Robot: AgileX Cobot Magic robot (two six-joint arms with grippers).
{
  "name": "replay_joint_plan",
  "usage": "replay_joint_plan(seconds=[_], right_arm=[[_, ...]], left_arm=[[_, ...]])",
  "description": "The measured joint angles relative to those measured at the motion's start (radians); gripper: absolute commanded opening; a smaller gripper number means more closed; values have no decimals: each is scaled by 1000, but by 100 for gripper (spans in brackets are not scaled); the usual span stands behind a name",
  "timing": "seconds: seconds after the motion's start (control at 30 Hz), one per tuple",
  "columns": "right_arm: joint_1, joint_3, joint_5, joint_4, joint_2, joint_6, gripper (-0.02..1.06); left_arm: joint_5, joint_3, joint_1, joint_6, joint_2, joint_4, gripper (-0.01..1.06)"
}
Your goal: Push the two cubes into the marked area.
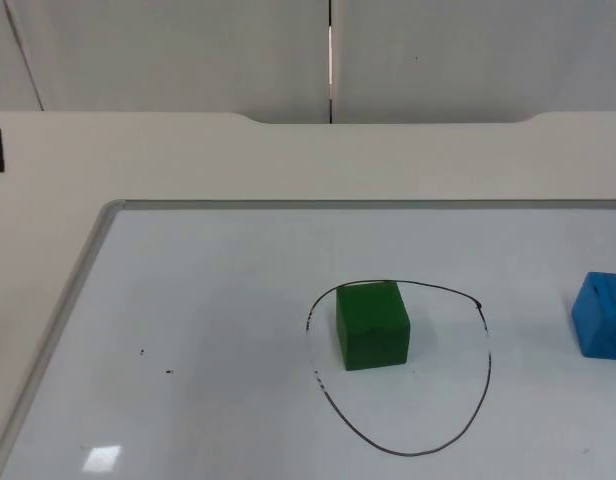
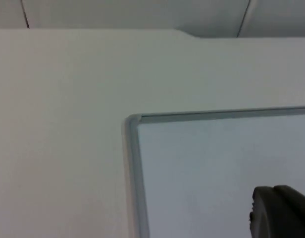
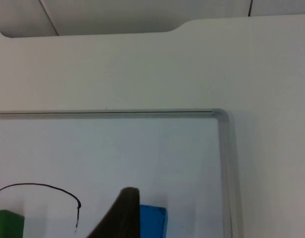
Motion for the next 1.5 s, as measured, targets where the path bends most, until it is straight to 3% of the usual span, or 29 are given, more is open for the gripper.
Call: replay_joint_plan(seconds=[0.27,0.37,0.6,0.77,0.8,0.9,1.27,1.5], right_arm=[[0,28,-19,46,0,-32,105],[0,28,-21,48,0,-36,105],[0,38,-23,52,0,-42,105],[0,47,-25,52,0,-44,105],[0,47,-25,52,0,-44,105],[0,47,-25,54,0,-47,105],[0,47,2,54,0,-56,105],[0,47,2,54,0,-56,105]], left_arm=[[191,0,0,-2,-271,76,0],[307,0,0,-82,-362,190,0],[468,0,0,-188,-502,317,0],[717,-55,0,-172,-625,344,0],[717,-55,0,-172,-625,344,0],[832,-98,0,-113,-693,305,0],[911,-125,0,-26,-820,185,0],[1020,-136,0,10,-929,167,0]])
